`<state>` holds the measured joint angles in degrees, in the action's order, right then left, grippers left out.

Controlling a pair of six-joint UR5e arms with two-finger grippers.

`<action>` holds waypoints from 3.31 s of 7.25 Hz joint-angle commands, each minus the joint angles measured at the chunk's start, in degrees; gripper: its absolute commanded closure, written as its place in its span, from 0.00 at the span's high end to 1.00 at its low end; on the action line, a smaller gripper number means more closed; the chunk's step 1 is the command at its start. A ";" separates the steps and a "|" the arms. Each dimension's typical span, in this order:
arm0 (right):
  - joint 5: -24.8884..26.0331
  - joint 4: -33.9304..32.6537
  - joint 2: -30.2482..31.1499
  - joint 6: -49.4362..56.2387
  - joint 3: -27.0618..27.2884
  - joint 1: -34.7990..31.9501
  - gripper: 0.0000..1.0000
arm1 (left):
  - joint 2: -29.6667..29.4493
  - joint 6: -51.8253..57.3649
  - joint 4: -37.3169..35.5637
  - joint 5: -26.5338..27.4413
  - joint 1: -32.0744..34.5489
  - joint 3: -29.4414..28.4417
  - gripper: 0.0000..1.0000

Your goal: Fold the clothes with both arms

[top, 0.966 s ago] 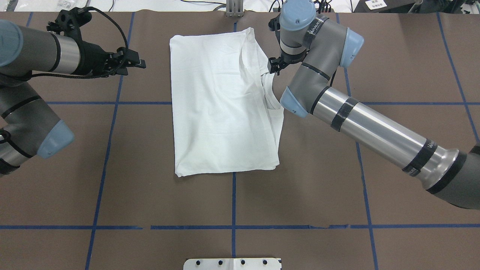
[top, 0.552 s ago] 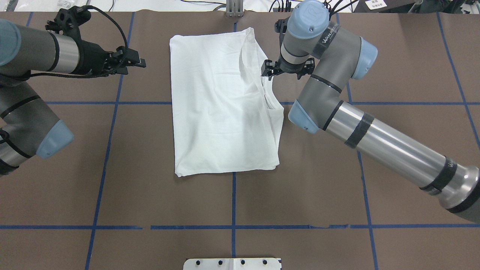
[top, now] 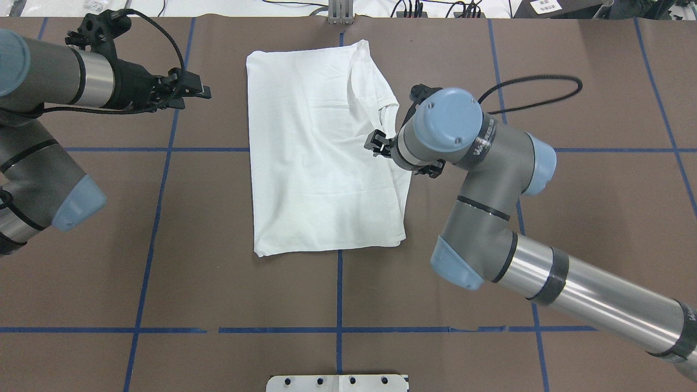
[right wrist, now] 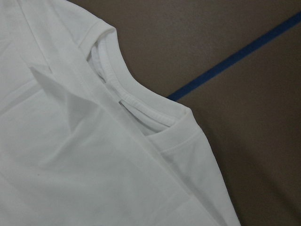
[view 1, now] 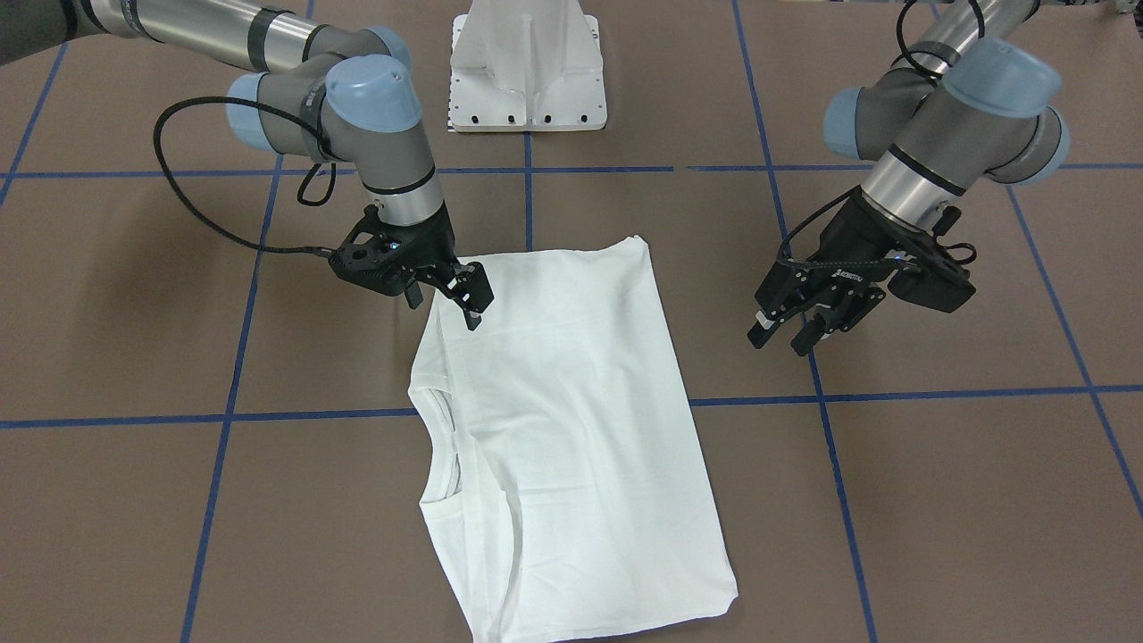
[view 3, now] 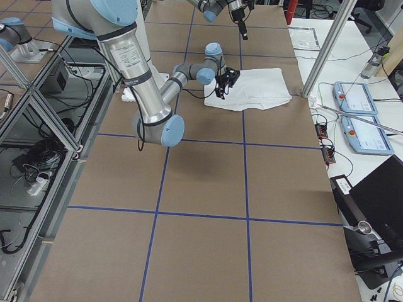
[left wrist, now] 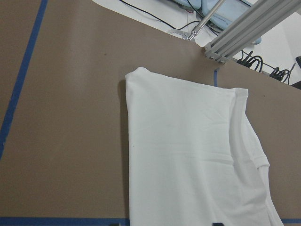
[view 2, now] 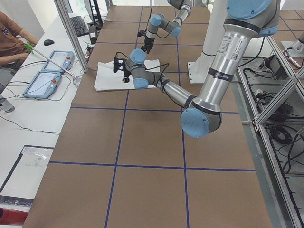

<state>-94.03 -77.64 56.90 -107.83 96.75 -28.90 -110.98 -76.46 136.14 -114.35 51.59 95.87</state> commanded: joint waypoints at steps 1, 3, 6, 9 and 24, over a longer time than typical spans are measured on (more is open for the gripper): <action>4.53 -0.50 1.54 -13.15 0.63 4.62 1.00 | 0.15 0.08 0.00 0.00 0.00 -0.25 0.72; 4.73 -0.67 2.51 -13.63 0.19 5.60 0.99 | 0.15 0.00 0.00 -0.09 0.00 -0.25 0.72; 4.65 -0.67 3.48 -13.63 0.19 6.39 0.98 | 0.15 0.00 0.00 -0.09 -0.09 -0.34 0.73; 4.65 -3.48 3.39 -13.63 0.72 6.83 0.96 | 0.15 0.00 0.09 -0.17 0.00 -0.34 0.73; 4.65 -3.92 1.47 -14.51 -0.16 7.54 0.00 | 1.38 -0.18 0.09 -0.18 0.00 0.19 0.75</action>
<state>-89.29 -81.32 58.75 -122.53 96.38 -21.12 -109.71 -76.63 136.23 -114.56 51.59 96.02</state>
